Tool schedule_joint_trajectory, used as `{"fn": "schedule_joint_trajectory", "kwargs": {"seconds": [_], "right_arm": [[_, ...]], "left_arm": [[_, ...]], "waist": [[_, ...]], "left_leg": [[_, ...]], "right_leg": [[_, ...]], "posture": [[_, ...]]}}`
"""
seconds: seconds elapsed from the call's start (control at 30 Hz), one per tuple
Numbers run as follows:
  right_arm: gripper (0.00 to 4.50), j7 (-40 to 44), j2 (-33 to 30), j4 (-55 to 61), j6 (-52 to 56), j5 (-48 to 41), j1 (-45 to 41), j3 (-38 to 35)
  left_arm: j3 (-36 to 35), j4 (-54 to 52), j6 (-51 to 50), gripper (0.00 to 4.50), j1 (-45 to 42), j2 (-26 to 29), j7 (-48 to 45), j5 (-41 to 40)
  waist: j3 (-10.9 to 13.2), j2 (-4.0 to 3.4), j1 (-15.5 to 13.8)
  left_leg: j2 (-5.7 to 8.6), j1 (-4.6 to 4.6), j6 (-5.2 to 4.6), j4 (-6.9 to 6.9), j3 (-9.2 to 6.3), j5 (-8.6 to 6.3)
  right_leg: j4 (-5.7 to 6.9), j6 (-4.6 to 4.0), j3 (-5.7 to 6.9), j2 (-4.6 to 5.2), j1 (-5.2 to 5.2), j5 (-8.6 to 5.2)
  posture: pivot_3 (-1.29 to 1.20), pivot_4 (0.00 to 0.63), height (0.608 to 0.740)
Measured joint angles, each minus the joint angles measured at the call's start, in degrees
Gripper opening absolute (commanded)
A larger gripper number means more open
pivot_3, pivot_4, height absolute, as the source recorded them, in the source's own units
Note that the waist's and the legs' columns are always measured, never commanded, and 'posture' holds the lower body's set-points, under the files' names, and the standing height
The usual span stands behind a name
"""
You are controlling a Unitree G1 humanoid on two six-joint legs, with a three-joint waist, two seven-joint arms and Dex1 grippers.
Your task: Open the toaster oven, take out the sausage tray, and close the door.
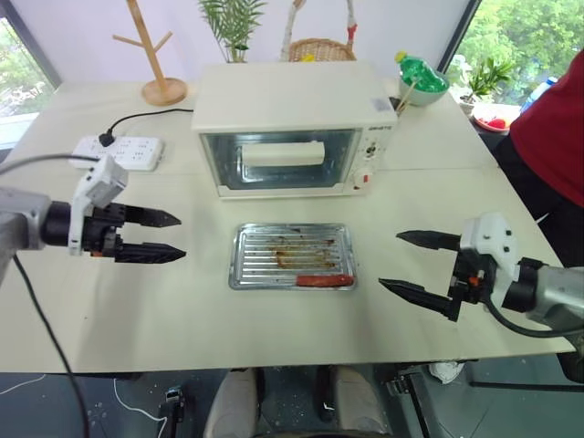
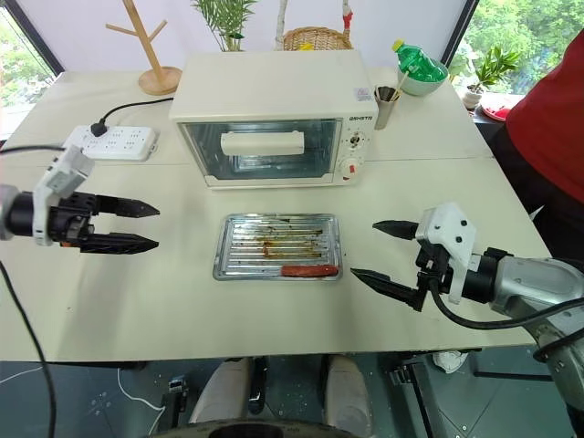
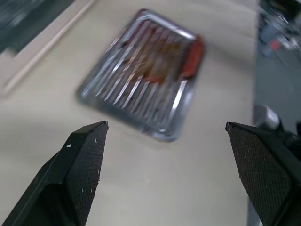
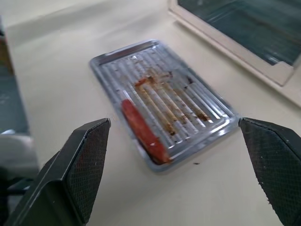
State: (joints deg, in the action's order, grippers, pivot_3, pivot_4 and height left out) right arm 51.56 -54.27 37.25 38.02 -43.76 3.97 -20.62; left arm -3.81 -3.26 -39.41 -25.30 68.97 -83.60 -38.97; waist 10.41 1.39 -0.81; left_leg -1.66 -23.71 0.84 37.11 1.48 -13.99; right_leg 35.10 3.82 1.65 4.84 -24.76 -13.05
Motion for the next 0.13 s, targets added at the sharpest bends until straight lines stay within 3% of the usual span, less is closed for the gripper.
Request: {"fn": "schedule_joint_trajectory", "kwargs": {"seconds": [0.13], "right_arm": [[4.5,2.0,-1.2,-0.4,0.6,-0.3,-0.7,0.6]], "left_arm": [[0.0,-2.3,1.5,4.21,0.1,0.6,-2.5,0.4]], "waist": [[0.0,0.05,0.0]], "left_leg": [[0.0,0.02,-0.01,0.05,-0.05,0.0]], "right_leg": [[0.07,0.05,0.03,-0.24,0.0,0.01]], "posture": [[0.0,0.15,0.74]]}}
